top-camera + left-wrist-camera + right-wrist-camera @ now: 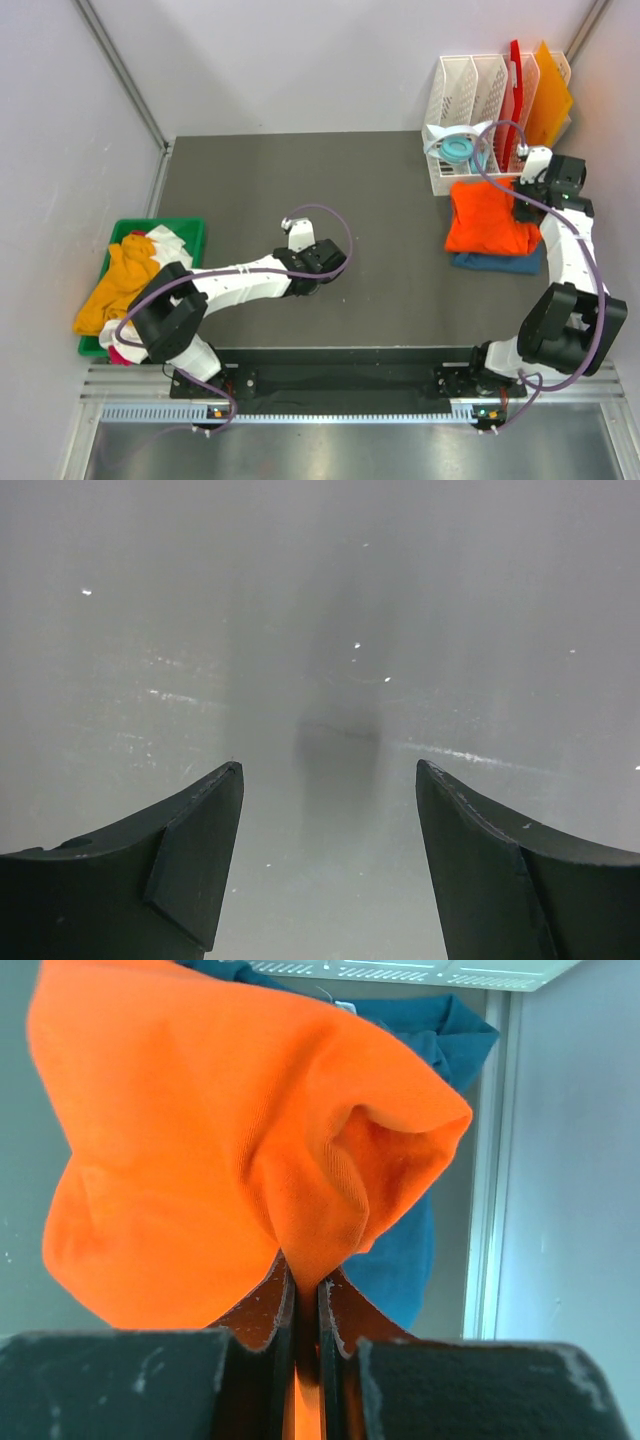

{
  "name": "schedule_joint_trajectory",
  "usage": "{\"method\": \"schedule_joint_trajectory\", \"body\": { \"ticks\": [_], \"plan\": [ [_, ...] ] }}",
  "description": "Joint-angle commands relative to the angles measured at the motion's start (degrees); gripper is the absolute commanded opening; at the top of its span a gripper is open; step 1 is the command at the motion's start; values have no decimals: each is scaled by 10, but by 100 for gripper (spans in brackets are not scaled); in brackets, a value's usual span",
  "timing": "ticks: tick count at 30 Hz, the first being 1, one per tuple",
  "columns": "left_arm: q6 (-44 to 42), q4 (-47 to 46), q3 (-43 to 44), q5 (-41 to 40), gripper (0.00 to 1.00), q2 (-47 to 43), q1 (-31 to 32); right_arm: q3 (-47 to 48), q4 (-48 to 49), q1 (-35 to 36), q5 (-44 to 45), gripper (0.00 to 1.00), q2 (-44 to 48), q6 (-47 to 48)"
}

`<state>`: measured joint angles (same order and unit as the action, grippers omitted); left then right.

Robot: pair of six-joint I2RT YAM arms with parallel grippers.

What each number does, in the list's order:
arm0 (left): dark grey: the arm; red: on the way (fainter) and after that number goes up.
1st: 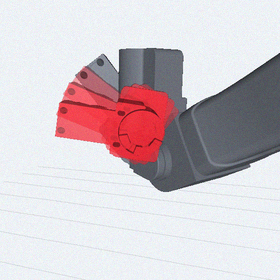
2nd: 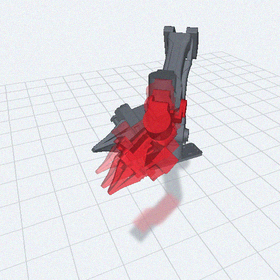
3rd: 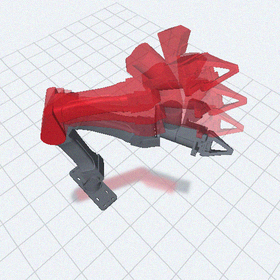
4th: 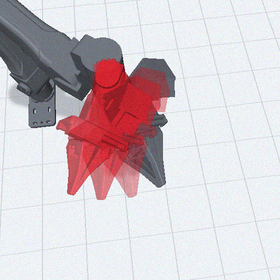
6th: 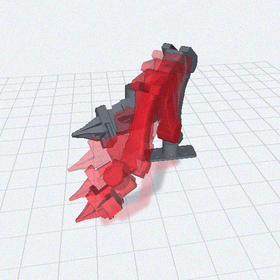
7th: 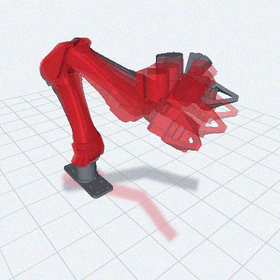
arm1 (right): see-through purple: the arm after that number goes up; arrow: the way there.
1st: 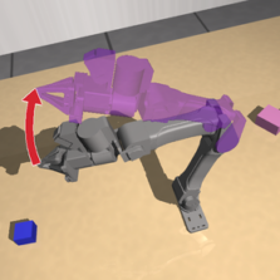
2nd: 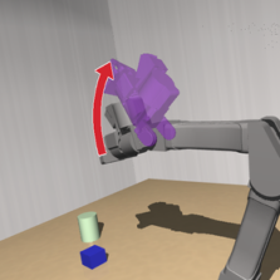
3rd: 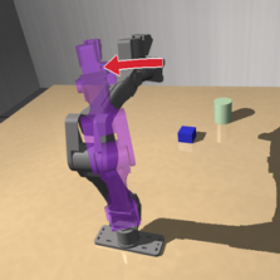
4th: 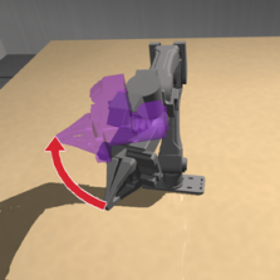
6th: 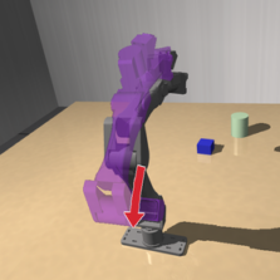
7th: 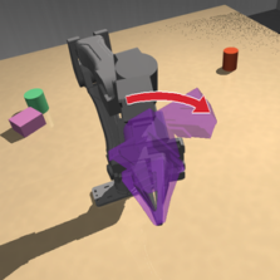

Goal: Fold and stack the t-shirts
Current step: Put the neatly folded tshirt into the corner of the board with the right arm

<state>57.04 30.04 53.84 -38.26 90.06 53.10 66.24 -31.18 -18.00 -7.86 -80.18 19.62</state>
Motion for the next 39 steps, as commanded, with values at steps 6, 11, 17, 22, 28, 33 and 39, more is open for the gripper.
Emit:
{"method": "schedule_joint_trajectory", "body": {
  "ticks": [6,11,17,22,28,33,39],
  "plan": [
    [-2,-19,27,6,74,15,6,84,-38,-20,-40,0,-2,41],
    [-2,-20,30,6,74,20,12,61,-27,-21,-23,0,-38,53],
    [1,-18,21,6,74,14,14,2,42,-41,-1,0,-88,64],
    [4,-12,19,7,74,15,19,-7,93,-67,23,0,-146,60],
    [9,-7,20,5,74,17,22,-2,127,-89,42,0,-175,55],
    [9,-7,29,8,74,29,24,15,125,-90,41,0,-176,62],
    [3,-2,50,6,74,47,31,29,111,-89,22,0,-111,96]
  ]
}}
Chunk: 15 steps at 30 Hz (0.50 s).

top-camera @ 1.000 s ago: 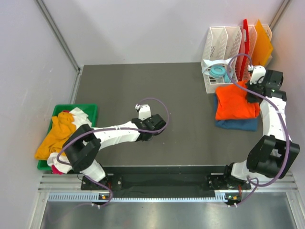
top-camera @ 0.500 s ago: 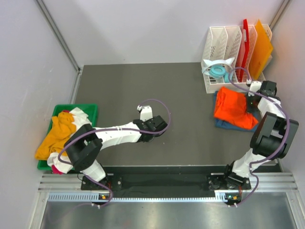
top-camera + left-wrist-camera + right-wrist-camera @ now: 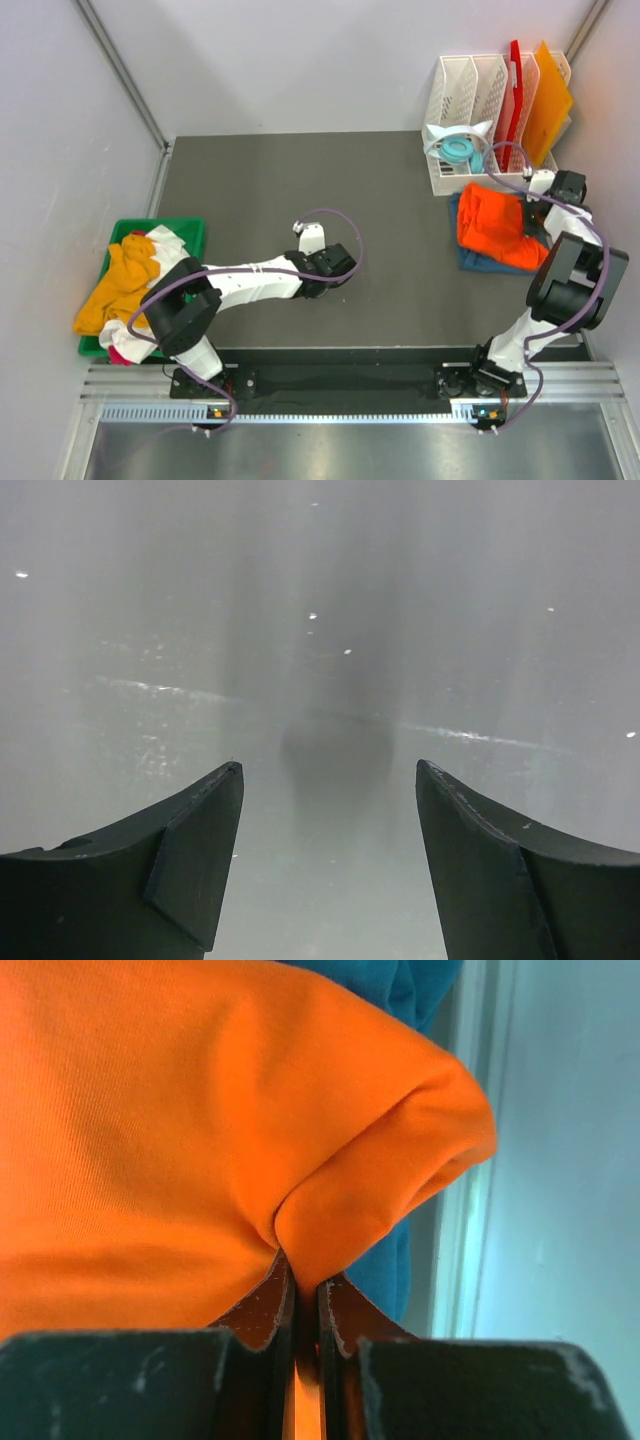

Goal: Fold and stack the t-shirts
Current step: Put the neatly folded tshirt into the corner of the board with the right arm, then smooth out wrinkles on the folded tshirt

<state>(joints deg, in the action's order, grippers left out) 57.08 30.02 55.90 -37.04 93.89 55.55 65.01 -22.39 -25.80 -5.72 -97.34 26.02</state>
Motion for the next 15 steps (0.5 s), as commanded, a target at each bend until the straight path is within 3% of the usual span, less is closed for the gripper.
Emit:
{"method": "schedule_joint_trajectory", "body": {
  "ticks": [1,9,15],
  "plan": [
    [1,-1,31,-6,74,11,8,43,19,-11,0,0,72,36],
    [-3,-3,50,-3,74,32,15,48,8,-19,-7,0,102,42],
    [-4,0,51,-7,74,31,20,42,9,-29,0,0,68,43]
  ]
}}
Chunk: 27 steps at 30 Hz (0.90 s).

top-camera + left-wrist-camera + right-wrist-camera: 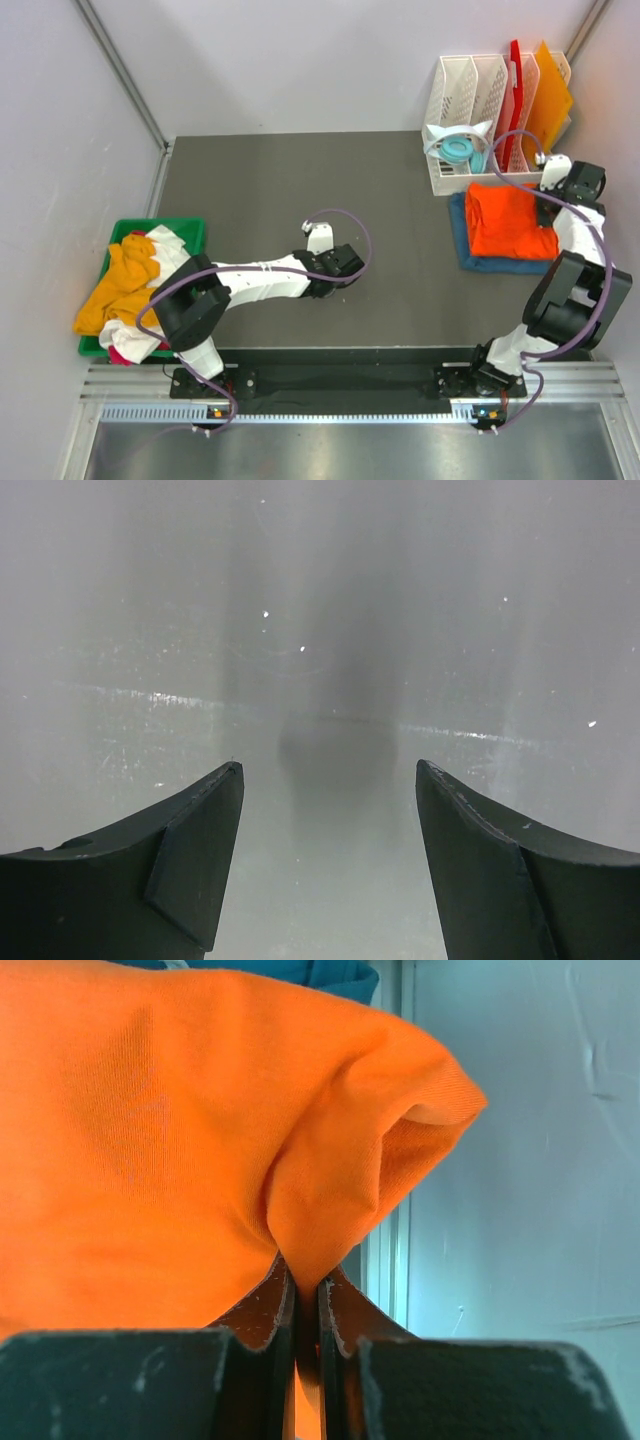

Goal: Fold and stack the t-shirts
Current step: Smooth out wrinkles on the folded tshirt

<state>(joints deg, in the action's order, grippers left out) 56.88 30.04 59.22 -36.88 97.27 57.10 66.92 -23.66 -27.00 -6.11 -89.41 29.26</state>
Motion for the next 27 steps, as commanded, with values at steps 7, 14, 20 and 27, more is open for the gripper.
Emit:
{"method": "schedule_joint_trajectory", "body": {
  "ticks": [7,14,20,27],
  "plan": [
    [8,-1,5,-5,74,-6,9,-33,51,-26,11,5,-61,11],
    [5,-7,12,1,74,7,18,-25,49,-36,-54,83,-40,-18],
    [-3,-9,31,0,74,21,25,32,5,-35,-125,100,32,-67],
    [-1,-14,38,4,74,34,31,25,-25,-28,-196,47,65,-92]
  ]
}}
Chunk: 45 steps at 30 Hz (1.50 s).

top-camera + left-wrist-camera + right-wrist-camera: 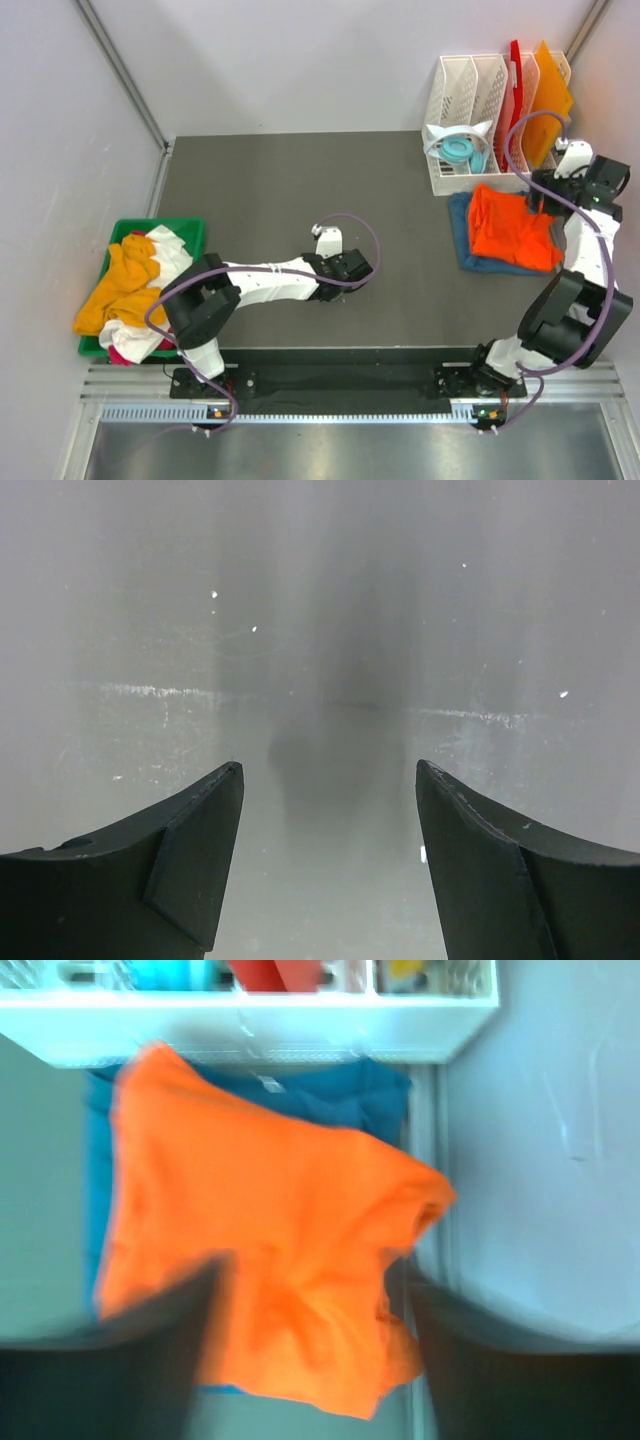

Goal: Fold and stack the t-shirts
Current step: Smooth out wrinkles on the folded tshirt

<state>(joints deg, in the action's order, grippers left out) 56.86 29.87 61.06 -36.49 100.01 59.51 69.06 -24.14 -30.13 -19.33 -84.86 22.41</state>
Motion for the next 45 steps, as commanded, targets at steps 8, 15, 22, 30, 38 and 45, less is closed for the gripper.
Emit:
{"method": "schedule_joint_trajectory", "body": {
  "ticks": [8,15,22,30,38,45],
  "plan": [
    [8,-13,13,-2,74,1,14,-12,0,7,-44,0,-76,-39],
    [27,-18,2,-9,74,-8,22,-1,27,19,-36,0,-139,-54],
    [41,-17,-15,-11,74,-15,33,-35,33,88,-35,0,-143,-33],
    [37,-17,-2,-6,74,-1,42,-98,-21,184,-61,0,-131,13],
    [27,-15,12,-6,74,11,49,-97,8,149,-41,0,-91,-18],
    [27,-11,11,-11,74,5,52,-67,25,100,3,0,-73,-47]
  ]
}}
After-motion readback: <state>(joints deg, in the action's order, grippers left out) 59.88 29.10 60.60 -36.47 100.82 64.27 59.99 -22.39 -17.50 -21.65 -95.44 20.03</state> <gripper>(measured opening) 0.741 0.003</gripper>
